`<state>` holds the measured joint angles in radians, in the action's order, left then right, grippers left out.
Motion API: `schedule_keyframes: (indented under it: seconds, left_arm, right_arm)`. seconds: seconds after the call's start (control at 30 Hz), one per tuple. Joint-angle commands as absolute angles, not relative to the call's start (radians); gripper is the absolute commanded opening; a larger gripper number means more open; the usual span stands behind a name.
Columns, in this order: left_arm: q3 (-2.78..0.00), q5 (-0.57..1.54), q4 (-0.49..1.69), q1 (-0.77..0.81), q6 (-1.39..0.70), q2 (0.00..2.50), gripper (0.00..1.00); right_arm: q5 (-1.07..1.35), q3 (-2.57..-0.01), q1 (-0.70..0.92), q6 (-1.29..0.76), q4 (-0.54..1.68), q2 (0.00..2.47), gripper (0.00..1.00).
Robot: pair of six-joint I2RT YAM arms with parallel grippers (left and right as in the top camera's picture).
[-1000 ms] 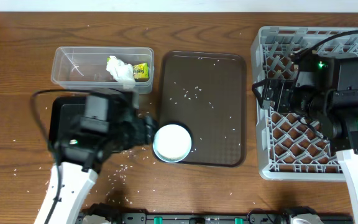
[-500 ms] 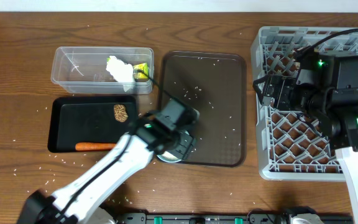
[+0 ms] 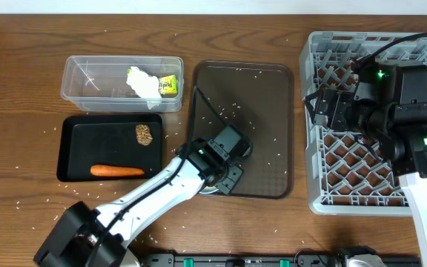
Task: Sort waste into correct bins and load items into the dishwasher rack
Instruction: 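Grasp the rim of the light-blue rice bowl with left gripper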
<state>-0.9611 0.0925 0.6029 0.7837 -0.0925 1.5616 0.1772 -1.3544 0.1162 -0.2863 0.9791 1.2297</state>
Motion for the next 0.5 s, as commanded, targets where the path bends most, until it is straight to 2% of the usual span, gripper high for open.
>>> schedule_keyframes:
  seconds: [0.0,0.13,0.27,0.47]
  left_arm:
    - [-0.955,0.059,0.589,0.787,-0.094,1.626,0.48]
    - [-0.955,0.059,0.556,0.794,-0.094,1.673,0.45]
    - [-0.955,0.058,0.543,0.793,-0.089,1.690,0.38]
    - [-0.955,-0.074,0.466,0.790,-0.085,1.693,0.34]
  right_arm:
    - [0.110,-1.359,0.110,-0.303,0.981,1.231,0.94]
    - [0.104,-1.359,0.110,-0.303,0.981,1.231,0.94]
    - [0.104,-1.359,0.110,-0.303,0.980,1.231,0.94]
    - [0.105,-1.359,0.110,-0.303,0.984,1.231,0.94]
